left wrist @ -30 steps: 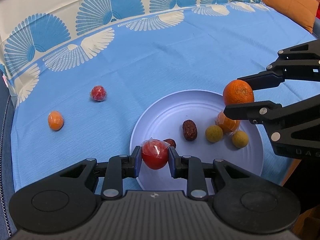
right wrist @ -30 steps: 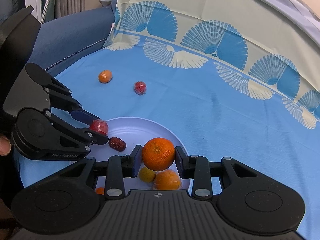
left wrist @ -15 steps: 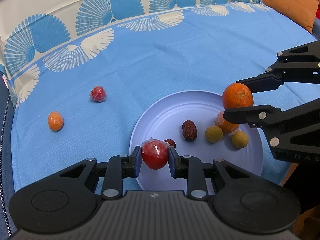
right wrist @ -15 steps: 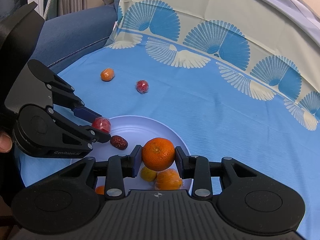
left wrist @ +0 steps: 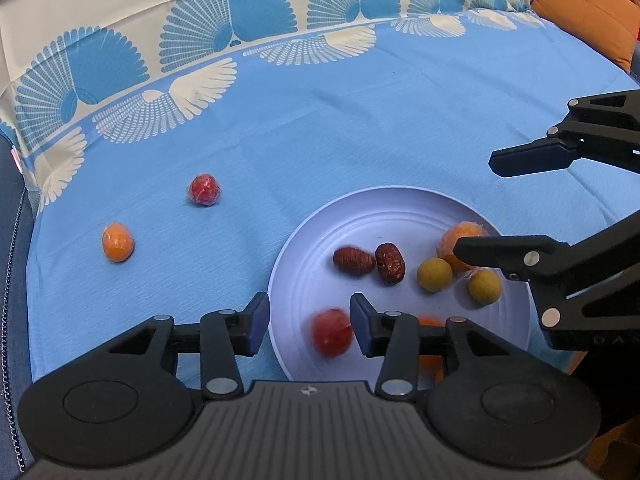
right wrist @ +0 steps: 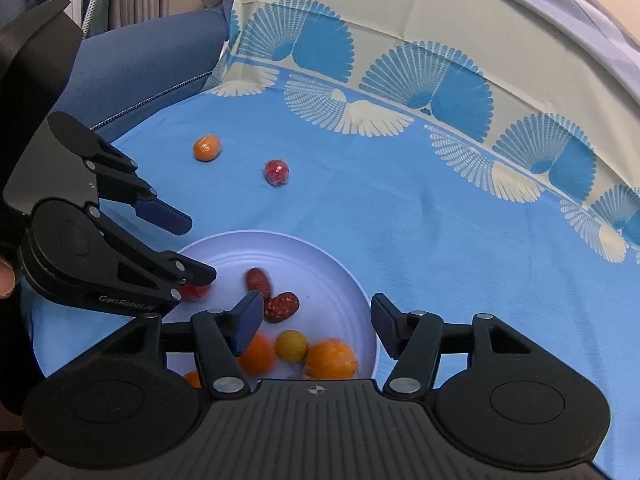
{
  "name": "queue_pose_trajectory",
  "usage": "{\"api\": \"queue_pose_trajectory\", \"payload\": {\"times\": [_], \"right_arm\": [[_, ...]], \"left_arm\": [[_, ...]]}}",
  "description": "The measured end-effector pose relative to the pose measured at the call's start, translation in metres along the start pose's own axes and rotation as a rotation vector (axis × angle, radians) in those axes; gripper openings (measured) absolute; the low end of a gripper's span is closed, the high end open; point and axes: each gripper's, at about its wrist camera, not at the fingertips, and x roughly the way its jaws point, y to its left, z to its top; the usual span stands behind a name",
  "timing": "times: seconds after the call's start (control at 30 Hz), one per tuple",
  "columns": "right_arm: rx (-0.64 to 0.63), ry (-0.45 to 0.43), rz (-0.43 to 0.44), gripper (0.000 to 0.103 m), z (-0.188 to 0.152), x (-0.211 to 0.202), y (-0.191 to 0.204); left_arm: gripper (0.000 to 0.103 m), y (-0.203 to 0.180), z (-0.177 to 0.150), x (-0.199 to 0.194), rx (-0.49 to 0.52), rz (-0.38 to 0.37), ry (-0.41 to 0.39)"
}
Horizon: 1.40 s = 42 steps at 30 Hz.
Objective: Organize fruits
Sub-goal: 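Open the right gripper to drop the orange while the left gripper drops the red fruit, then grasp a plastic-wrapped orange with the left gripper while the right gripper grasps a wrapped red fruit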
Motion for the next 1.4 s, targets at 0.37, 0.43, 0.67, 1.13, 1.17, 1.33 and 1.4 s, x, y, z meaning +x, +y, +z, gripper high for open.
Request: {"api": "queue_pose_trajectory", "payload": {"times": [0.37,0.43,0.67,1.13,1.17,1.33,1.4], "right_arm": [[-0.006,-0.003,-0.012,0.066,-0.001,0.0,-0.003],[-0.007,-0.004,-0.015,0.066,0.0,0.0,-0.003],[-0.01,-0.011,-0.034,0.066,0.001,-0.001,-0.002],[0.1,-0.089,-0.124,0.066,0.015,-0.006,-0.017],[0.111,-0.096,-0.133,0.066,0.017,-0.005,-0.018],[0.171,-0.143,-0.154,0.064,0.028,-0.003,-0.023],[0.195,-0.159,-0.159,0.061,0.032,-0.003,-0.024]], "left_arm": [[0.049,0.0,0.0,-0.002,-0.003,0.006,-0.002],[0.049,0.001,0.0,-0.001,-0.002,0.007,-0.003],[0.049,0.008,0.004,-0.008,-0.031,0.027,-0.044],[0.009,0.054,0.035,-0.032,-0.164,0.134,-0.225],[0.009,0.059,0.04,-0.033,-0.168,0.139,-0.225],[0.009,0.084,0.075,-0.04,-0.143,0.255,-0.297],[0.009,0.096,0.086,-0.039,-0.142,0.296,-0.336]]}}
